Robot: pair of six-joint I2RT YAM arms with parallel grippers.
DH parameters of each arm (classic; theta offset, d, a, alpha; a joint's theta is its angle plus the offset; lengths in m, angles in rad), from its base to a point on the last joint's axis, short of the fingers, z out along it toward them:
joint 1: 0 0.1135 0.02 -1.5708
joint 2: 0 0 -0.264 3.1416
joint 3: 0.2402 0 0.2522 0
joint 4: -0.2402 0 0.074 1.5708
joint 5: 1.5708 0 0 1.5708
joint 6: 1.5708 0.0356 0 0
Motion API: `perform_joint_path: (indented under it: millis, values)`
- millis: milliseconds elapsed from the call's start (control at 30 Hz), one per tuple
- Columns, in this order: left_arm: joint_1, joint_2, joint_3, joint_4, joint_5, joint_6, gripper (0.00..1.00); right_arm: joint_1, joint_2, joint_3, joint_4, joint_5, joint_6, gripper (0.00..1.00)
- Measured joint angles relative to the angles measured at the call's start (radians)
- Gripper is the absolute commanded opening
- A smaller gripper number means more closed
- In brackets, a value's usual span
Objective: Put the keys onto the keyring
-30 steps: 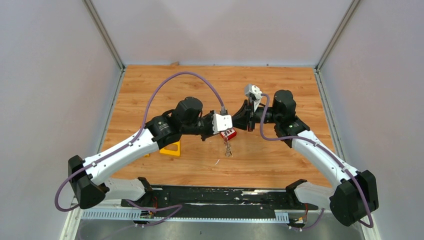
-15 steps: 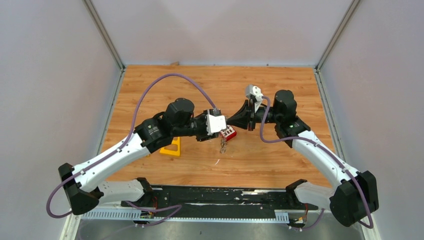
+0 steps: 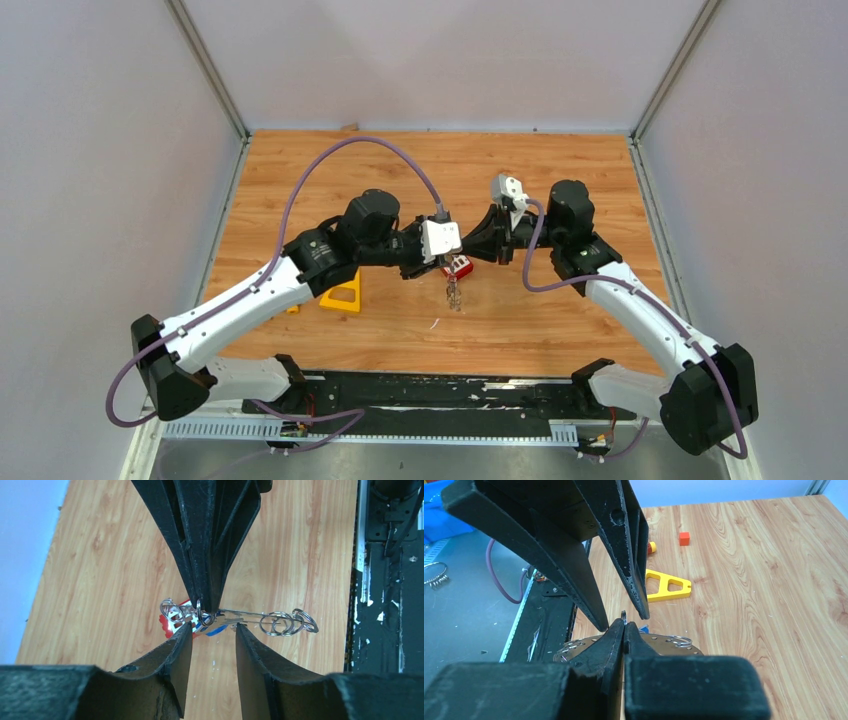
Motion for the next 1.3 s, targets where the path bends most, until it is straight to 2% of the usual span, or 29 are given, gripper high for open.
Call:
perform_joint_path:
  millis: [533, 767, 967, 1100, 1300]
  values:
    - [0.009, 0.020, 0.010, 0.019, 0.047, -0.047, 0.19, 0.000, -0.005, 0.000, -0.011, -0.021, -0.010, 0.00]
    - [0.014, 0.027, 0.010, 0.023, 0.048, -0.057, 0.00, 0.000, -0.005, 0.000, -0.019, -0.025, -0.018, 0.00]
    - [0.016, 0.032, 0.011, 0.024, 0.048, -0.064, 0.00, 0.000, -0.005, 0.000, -0.026, -0.027, -0.034, 0.01]
    - [0.016, 0.034, 0.011, 0.023, 0.048, -0.062, 0.00, 0.000, -0.005, 0.000, -0.030, -0.027, -0.045, 0.11]
    - [0.013, 0.054, 0.051, -0.051, 0.030, -0.018, 0.00, 0.000, -0.007, 0.000, -0.061, -0.007, -0.077, 0.38]
